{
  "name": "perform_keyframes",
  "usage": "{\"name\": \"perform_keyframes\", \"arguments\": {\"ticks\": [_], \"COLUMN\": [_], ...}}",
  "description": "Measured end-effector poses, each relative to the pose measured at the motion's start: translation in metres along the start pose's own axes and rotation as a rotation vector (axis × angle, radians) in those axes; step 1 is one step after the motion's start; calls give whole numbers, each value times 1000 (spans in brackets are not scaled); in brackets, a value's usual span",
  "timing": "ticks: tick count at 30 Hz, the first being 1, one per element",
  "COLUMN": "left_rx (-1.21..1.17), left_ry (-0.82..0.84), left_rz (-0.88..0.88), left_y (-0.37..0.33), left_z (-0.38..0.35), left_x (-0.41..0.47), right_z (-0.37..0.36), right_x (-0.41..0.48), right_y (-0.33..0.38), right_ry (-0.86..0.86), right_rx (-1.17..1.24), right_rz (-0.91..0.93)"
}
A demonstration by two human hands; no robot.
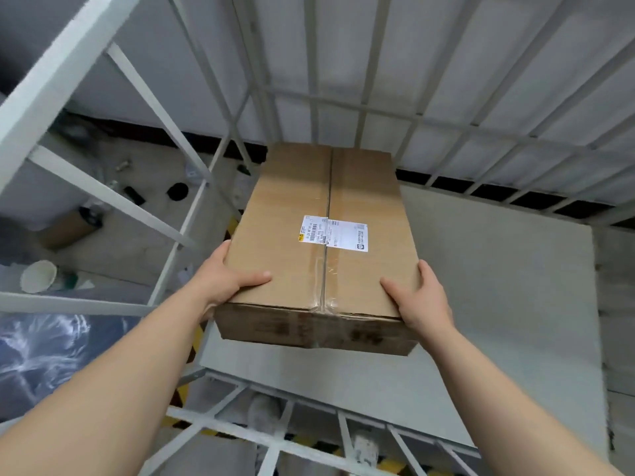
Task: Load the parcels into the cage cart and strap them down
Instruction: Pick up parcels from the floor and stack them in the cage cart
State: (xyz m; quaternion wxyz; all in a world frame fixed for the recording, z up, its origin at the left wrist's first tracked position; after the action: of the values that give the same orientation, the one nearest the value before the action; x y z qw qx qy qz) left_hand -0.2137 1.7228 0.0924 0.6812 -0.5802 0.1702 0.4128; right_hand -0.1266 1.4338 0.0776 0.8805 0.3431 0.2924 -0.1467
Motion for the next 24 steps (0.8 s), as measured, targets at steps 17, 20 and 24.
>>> {"name": "perform_keyframes", "arguments": {"ticks": [17, 20, 24], "left_rx": [127, 133, 141], "left_ry": [44, 44, 31], "left_rz": [0, -9, -23], "left_y": [129, 142, 162], "left_z": [20, 19, 18], "left_x": [160, 177, 193], "right_z": [-170, -187, -208], "right_x": [86, 99, 110], "right_y": [-67, -76, -85], "right_ry": [-23, 0, 26], "right_rx": [140, 153, 147], "right_rz": [9, 8, -27]}}
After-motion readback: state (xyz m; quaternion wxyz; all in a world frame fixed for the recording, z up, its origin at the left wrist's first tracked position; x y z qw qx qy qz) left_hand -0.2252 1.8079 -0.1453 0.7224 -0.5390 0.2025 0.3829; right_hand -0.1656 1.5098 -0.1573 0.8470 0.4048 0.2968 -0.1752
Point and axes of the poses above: each hand's wrist, its own x-axis towards the middle knuckle, its own z-axis out of the back of the hand, y = z × x, the point moved 1 cm from there along x, towards the middle knuckle, and after that the axes turned 2 degrees about y, right-handed, at the moved point
